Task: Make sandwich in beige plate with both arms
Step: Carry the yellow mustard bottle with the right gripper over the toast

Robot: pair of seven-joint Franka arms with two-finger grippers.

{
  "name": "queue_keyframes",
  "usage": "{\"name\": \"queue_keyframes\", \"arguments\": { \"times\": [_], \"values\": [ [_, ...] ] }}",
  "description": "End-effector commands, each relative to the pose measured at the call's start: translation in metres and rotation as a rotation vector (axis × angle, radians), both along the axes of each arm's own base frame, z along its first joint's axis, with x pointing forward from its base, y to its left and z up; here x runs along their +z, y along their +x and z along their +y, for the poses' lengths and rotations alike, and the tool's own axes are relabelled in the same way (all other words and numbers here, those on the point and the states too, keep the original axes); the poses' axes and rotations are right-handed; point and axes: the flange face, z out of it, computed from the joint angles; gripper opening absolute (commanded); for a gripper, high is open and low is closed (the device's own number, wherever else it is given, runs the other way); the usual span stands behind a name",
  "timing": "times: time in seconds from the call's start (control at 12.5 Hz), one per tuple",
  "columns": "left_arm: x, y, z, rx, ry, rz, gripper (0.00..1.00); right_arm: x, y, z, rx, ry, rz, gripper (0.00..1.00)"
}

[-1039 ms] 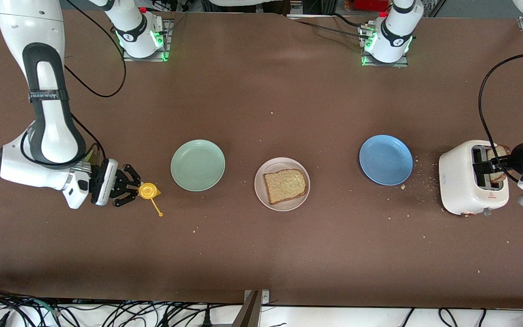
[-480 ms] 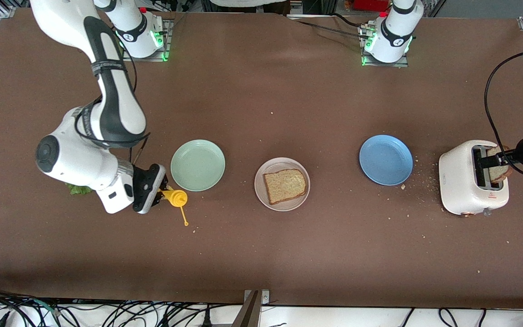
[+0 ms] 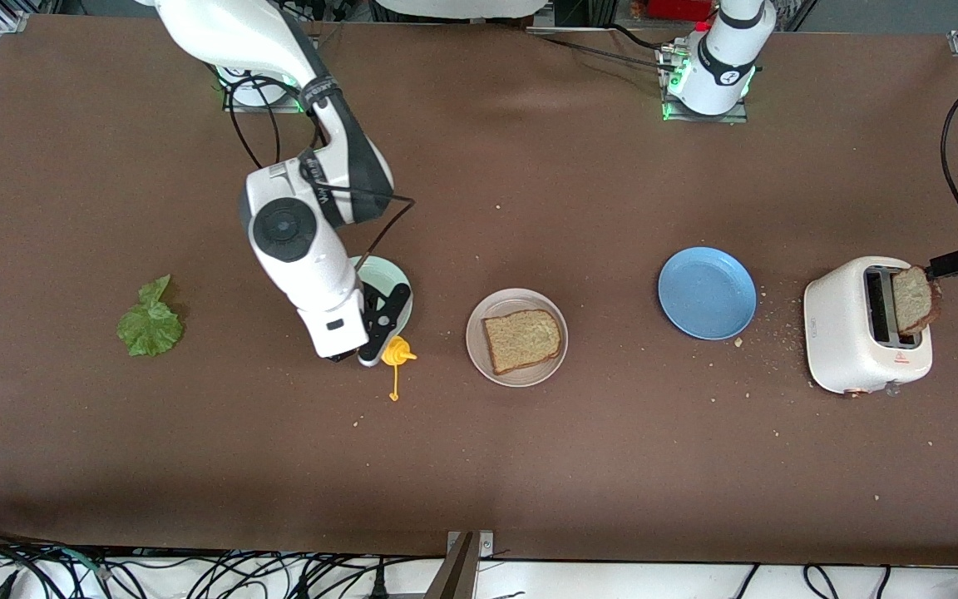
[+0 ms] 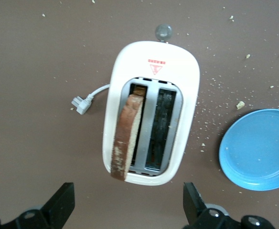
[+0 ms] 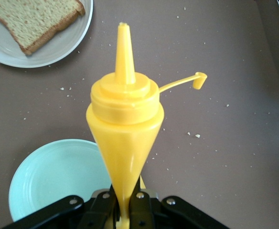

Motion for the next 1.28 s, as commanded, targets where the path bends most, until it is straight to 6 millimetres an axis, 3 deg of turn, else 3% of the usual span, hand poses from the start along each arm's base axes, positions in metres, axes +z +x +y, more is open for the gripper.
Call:
{"name": "queue_keyframes", "arguments": {
  "times": [0.0,0.16,0.48,0.8,1.04,1.2],
  "values": [
    [-0.002,0.002,0.001,-0.034,-0.022,-0.033,1.0,-0.018,-0.011,0.045,0.046,-0.134,-0.069,0.0],
    [-0.011,0.001,0.019,-0.033,-0.027,-0.042,1.0,-0.037,-0.03,0.072,0.145,-0.259,-0.11,0.0],
    [-0.022,0.001,0.021,-0.054,-0.039,-0.032,1.0,-0.072,-0.071,0.118,0.306,-0.474,-0.14,0.0],
    [-0.028,0.001,0.018,-0.072,-0.048,-0.018,1.0,-0.091,-0.095,0.158,0.311,-0.616,-0.201,0.0],
    [-0.028,0.001,0.016,-0.075,-0.049,-0.018,1.0,-0.118,-0.107,0.168,0.297,-0.65,-0.228,0.0],
    [-0.028,0.002,0.013,-0.08,-0.05,-0.018,1.0,-0.123,-0.112,0.173,0.3,-0.657,-0.238,0.0]
  ]
}}
